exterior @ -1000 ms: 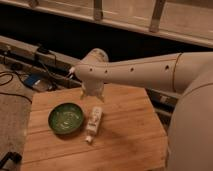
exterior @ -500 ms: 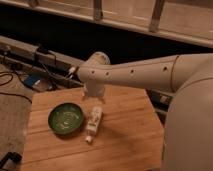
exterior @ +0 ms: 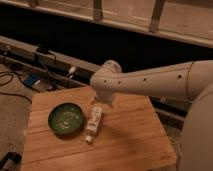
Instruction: Place the bottle in the ceramic bowl
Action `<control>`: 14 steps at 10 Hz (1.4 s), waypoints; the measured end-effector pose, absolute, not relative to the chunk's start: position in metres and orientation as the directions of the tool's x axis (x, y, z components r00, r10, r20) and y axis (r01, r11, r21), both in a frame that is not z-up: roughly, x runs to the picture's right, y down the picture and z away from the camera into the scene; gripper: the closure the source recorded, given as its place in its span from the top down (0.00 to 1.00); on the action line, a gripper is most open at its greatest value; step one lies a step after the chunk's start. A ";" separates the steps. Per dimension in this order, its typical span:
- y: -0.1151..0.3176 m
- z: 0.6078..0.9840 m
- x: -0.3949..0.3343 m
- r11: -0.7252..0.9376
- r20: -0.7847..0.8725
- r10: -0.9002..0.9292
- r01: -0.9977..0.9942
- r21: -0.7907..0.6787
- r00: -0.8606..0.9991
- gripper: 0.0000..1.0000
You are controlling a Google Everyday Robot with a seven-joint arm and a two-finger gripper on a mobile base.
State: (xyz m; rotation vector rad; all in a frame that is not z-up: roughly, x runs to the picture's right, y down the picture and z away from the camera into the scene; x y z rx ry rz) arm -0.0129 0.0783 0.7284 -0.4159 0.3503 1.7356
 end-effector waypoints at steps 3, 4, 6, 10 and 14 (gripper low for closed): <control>0.090 0.712 -0.027 -0.194 -0.465 0.870 -0.981 -0.021 -0.162 0.65; 0.097 0.715 -0.028 -0.193 -0.472 0.868 -0.981 -0.028 -0.157 0.65; 0.113 0.729 -0.030 -0.203 -0.494 0.854 -0.979 -0.032 -0.161 0.65; 0.139 0.754 -0.048 -0.195 -0.553 0.821 -0.980 -0.033 -0.145 0.65; 0.144 0.761 -0.055 -0.184 -0.569 0.810 -0.983 -0.025 -0.137 0.65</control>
